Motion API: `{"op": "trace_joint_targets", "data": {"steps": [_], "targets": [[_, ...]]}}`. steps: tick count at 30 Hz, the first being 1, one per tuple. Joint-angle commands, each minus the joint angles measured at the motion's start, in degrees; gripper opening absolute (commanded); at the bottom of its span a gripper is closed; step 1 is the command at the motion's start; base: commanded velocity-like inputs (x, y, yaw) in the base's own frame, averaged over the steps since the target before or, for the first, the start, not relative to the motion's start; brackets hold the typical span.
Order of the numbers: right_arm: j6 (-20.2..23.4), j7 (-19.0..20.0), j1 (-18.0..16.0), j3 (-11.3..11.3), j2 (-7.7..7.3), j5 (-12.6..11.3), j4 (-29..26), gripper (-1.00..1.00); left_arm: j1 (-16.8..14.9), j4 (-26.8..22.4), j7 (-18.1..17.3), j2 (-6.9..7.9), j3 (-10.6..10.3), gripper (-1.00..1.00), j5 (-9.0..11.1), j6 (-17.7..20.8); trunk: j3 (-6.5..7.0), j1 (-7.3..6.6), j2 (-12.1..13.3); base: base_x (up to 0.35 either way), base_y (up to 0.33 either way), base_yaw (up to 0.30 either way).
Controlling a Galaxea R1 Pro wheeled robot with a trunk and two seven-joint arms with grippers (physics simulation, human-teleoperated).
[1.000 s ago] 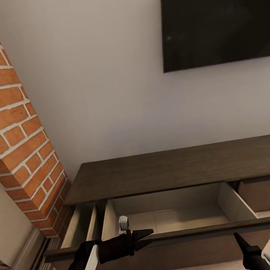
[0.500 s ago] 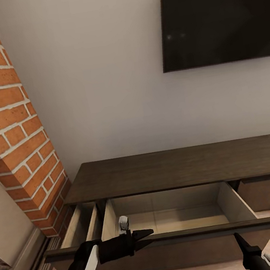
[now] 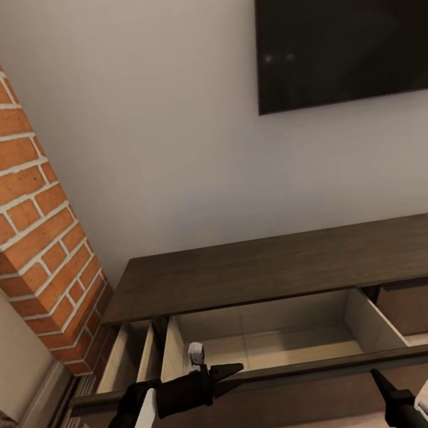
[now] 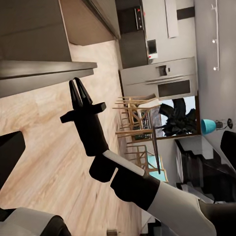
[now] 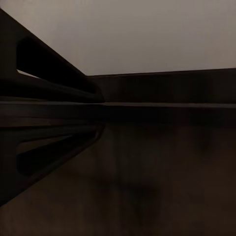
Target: Place each of the two pumpkins and all three candles from the living room inside a cabinet in the living room (use any cabinet), then make sure every cabinet is closed, and position the cauldron so it is next to a table in the living room.
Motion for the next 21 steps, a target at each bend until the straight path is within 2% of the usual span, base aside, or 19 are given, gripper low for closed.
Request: {"op": "trace_joint_targets", "data": {"steps": [1,21], "targets": [[0.96,0.65,-0.05,0.00,0.00,-0.96,-0.40,-1.00,-0.02,0.00,-0.09,0.00,-0.01,1.00,0.08,0.27,-0.04,-0.02,-0.03,0.000,0.000,0.000],[0.40,0.74,-0.05,0.01,0.11,-0.93,-0.40,-1.00,-0.02,0.01,-0.09,-0.07,-0.01,1.00,0.08,0.26,-0.04,-0.02,-0.03,-0.021,0.000,0.000]]}}
